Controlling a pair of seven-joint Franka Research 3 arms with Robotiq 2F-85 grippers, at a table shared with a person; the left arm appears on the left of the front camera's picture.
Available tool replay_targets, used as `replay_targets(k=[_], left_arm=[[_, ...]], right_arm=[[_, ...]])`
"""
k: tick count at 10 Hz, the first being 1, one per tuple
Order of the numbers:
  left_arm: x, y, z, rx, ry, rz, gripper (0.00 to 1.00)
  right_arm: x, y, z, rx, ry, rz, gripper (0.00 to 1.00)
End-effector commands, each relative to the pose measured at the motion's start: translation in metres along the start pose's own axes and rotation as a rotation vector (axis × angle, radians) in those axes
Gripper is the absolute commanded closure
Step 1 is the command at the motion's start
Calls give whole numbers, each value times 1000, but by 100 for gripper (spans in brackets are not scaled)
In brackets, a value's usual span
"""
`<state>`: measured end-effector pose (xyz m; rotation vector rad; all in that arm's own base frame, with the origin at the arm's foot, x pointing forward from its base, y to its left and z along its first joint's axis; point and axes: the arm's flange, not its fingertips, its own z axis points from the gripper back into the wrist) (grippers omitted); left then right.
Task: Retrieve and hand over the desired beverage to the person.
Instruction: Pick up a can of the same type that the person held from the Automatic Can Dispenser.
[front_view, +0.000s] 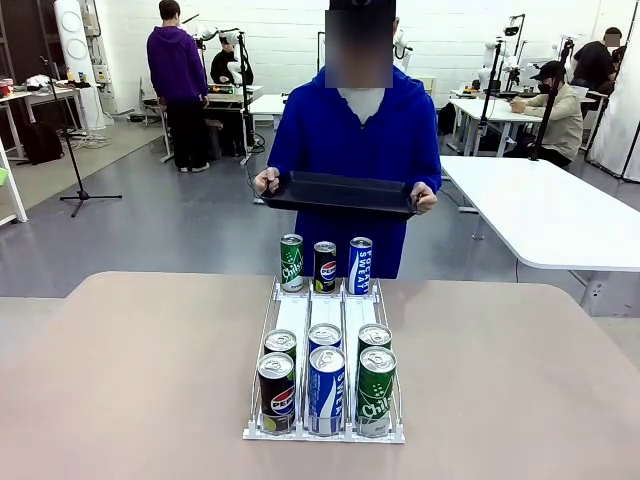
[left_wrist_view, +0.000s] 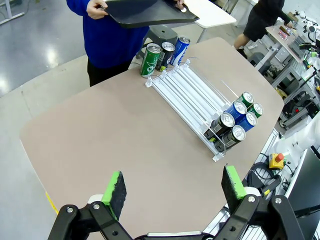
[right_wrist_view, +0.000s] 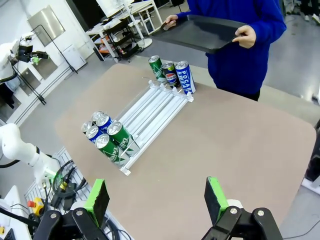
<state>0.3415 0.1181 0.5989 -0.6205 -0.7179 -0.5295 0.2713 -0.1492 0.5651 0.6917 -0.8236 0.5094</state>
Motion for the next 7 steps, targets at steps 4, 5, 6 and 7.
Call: replay_targets(k=[4, 5, 6, 7], left_arm=[[0, 1, 0, -13, -13, -13, 0], [0, 1, 0, -13, -13, -13, 0], [0, 1, 0, -13, -13, -13, 0], [0, 1, 0, -13, -13, -13, 0]], right_arm=[[4, -2, 1, 19, -14, 14, 0], [4, -2, 1, 19, -14, 14, 0], [4, -2, 1, 19, -14, 14, 0], [4, -2, 1, 19, -14, 14, 0]])
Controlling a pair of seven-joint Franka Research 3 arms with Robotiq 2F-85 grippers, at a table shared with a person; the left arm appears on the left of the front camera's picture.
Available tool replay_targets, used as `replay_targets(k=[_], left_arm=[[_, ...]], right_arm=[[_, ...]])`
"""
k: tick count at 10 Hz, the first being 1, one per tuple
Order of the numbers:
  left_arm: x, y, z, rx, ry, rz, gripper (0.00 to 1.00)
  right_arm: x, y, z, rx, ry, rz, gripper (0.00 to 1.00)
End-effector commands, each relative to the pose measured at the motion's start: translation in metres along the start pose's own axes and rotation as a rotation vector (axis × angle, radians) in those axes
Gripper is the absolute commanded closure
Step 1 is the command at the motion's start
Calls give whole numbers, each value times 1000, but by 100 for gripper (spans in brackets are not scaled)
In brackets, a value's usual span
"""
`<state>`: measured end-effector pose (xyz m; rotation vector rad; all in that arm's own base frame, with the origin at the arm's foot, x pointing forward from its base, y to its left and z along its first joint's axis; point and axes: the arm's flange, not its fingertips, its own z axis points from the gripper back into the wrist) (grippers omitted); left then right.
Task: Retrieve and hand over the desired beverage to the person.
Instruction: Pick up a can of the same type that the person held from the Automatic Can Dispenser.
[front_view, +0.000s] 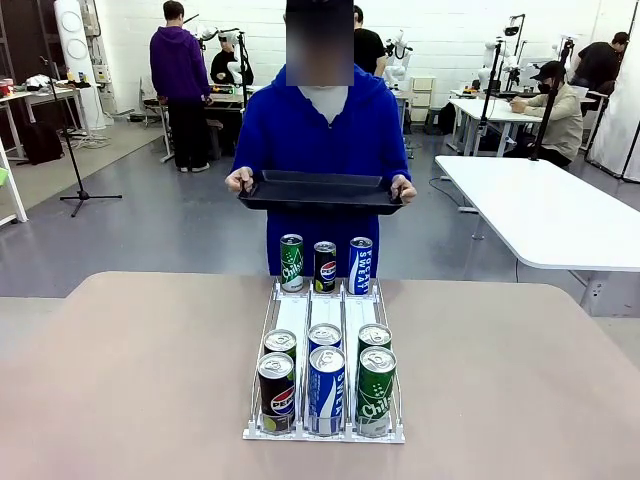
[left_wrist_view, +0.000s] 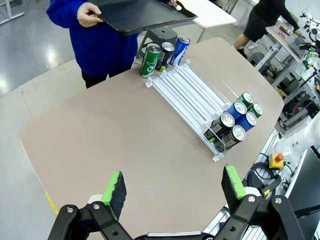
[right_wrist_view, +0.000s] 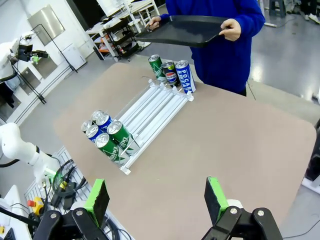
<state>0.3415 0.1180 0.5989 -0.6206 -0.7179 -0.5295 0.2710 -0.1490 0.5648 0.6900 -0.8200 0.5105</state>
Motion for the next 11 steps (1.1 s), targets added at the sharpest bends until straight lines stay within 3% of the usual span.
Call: replay_targets(k=[1, 11], left_arm=[[0, 1, 0, -13, -13, -13, 0], [0, 1, 0, -13, -13, -13, 0]], right_arm=[[4, -2, 1, 19, -18, 13, 0], [4, -2, 1, 19, -18, 13, 0]])
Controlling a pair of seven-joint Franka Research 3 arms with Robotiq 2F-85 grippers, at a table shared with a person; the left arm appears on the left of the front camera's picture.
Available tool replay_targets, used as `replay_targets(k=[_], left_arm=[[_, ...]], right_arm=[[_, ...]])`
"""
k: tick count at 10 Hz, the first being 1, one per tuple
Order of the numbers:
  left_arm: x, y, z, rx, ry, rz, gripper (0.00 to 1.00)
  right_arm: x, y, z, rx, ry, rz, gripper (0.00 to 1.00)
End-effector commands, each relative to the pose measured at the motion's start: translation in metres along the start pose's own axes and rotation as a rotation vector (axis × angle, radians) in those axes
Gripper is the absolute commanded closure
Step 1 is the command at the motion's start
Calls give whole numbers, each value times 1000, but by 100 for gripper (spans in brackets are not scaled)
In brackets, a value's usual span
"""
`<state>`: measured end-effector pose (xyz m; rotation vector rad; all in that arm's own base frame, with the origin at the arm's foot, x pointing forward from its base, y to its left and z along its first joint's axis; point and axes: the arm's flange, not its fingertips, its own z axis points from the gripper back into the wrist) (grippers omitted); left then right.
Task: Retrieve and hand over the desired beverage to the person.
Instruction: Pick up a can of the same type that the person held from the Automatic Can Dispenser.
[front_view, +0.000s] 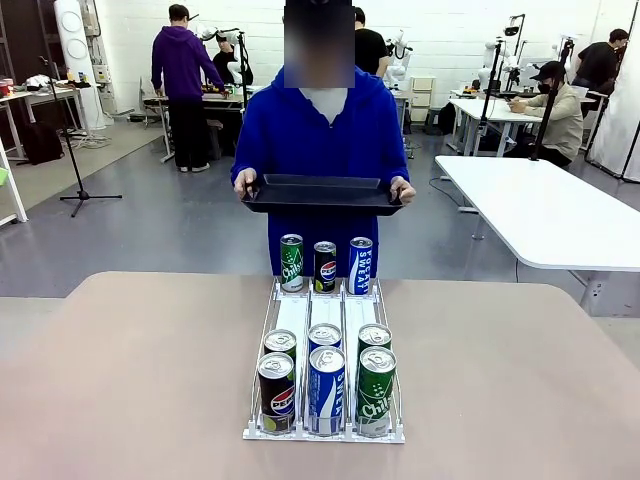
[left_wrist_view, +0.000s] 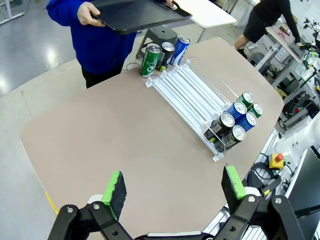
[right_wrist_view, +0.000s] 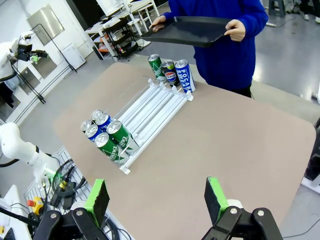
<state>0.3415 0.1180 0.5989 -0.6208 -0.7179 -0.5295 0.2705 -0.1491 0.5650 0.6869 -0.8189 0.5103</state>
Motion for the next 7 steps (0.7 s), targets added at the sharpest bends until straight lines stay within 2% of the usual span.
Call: replay_targets(k=[1, 7], left_arm=[[0, 1, 0, -13, -13, -13, 0], [0, 1, 0, -13, -13, -13, 0]], right_arm=[[4, -2, 1, 22, -20, 13, 0], [4, -2, 1, 22, -20, 13, 0]])
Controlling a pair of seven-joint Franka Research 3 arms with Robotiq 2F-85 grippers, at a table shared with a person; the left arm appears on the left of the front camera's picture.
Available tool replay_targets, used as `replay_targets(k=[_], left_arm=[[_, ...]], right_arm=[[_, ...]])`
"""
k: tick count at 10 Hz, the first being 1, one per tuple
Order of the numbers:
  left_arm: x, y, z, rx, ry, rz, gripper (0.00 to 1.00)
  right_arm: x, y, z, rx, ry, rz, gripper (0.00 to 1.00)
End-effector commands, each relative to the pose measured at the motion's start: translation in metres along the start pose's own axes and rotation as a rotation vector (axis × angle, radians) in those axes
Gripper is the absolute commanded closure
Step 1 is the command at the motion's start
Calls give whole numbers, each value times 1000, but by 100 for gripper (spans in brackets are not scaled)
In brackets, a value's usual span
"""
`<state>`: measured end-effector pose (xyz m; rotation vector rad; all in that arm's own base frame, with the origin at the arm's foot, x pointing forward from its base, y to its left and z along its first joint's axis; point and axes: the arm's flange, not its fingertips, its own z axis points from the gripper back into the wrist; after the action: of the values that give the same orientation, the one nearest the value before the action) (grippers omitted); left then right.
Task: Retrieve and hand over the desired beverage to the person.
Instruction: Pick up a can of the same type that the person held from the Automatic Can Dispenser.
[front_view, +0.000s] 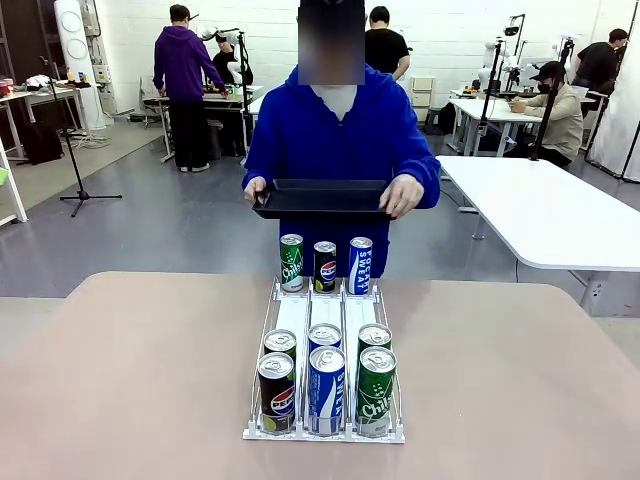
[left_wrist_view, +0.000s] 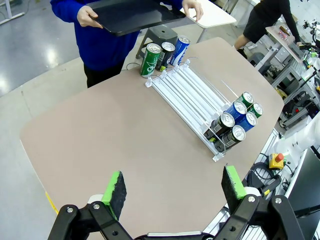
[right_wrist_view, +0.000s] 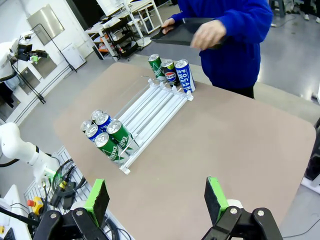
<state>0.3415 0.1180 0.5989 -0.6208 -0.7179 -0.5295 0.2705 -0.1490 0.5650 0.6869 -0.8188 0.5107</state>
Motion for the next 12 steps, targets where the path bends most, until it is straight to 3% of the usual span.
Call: replay_targets(k=[1, 12], left_arm=[[0, 1, 0, -13, -13, -13, 0], [0, 1, 0, -13, -13, -13, 0]], right_arm=[[4, -2, 1, 22, -20, 13, 0], [4, -2, 1, 22, -20, 13, 0]])
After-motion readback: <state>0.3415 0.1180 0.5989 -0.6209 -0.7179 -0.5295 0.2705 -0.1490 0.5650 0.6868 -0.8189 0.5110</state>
